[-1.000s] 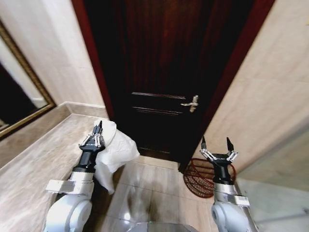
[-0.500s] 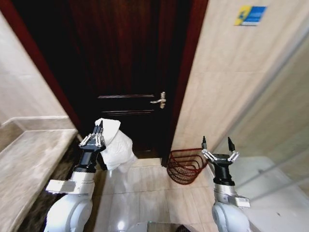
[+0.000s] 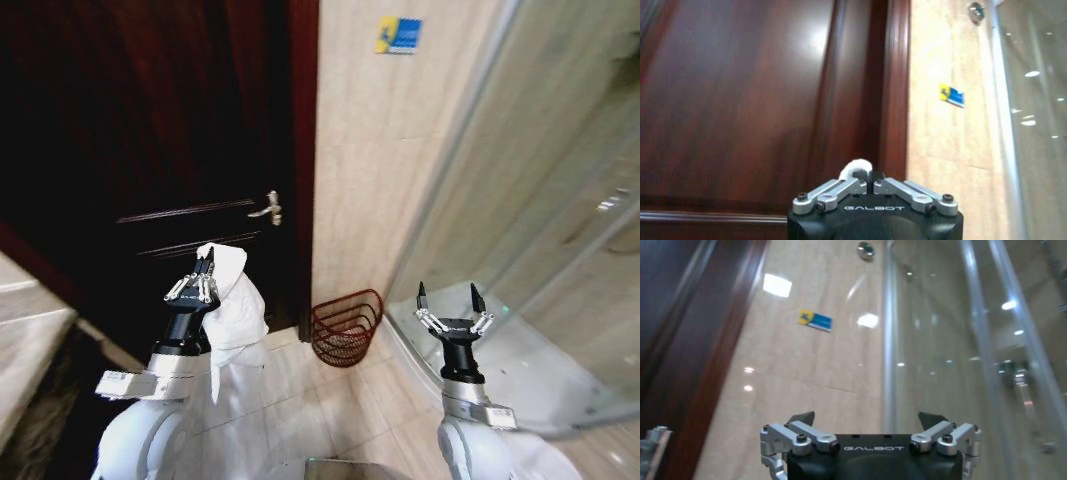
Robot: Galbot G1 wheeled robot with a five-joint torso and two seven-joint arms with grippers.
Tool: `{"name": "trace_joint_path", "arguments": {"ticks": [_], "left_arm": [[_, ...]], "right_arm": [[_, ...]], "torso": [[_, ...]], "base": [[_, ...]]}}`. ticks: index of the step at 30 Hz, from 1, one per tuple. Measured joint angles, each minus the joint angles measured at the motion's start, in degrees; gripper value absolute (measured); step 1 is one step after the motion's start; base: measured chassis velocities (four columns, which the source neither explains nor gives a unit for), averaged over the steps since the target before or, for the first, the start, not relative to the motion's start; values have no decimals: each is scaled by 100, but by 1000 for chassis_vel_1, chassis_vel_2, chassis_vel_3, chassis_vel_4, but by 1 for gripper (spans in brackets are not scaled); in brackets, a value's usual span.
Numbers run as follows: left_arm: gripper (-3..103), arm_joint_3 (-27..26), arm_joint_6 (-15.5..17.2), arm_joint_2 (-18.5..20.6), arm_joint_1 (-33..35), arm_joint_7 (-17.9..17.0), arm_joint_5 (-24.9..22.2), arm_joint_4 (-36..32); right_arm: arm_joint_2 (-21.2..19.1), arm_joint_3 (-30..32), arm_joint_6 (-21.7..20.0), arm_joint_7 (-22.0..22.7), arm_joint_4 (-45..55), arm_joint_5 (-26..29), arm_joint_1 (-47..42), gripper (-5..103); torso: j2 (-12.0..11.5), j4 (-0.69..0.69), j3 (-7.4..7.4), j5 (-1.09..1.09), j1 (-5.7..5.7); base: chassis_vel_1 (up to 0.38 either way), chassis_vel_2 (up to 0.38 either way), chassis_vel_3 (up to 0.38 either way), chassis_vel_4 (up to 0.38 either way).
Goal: Discard the used towel into the hamper.
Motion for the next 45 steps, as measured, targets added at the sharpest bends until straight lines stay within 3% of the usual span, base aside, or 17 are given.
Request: {"name": "trace_joint_path", "arguments": {"ticks": [22,37,45], "left_arm": [[0,159,-95,9,-92,27,108,136],[0,575,-320,400,-839,379,-209,1418],[0,1104,-324,826,-1773,413,-595,2403]], "right_arm": [[45,-4,4,1,-72,-11,-17,100],[117,28,21,6,-361,-107,91,100],[238,72,46,7,-440,-231,60,100]], "torso": [[0,-2,0,0,0],[0,0,0,0,0],[0,0,0,-1,0]], "base": [[-119,-120,-121,-121],[-3,-5,-3,-2],[0,0,0,0]]}}
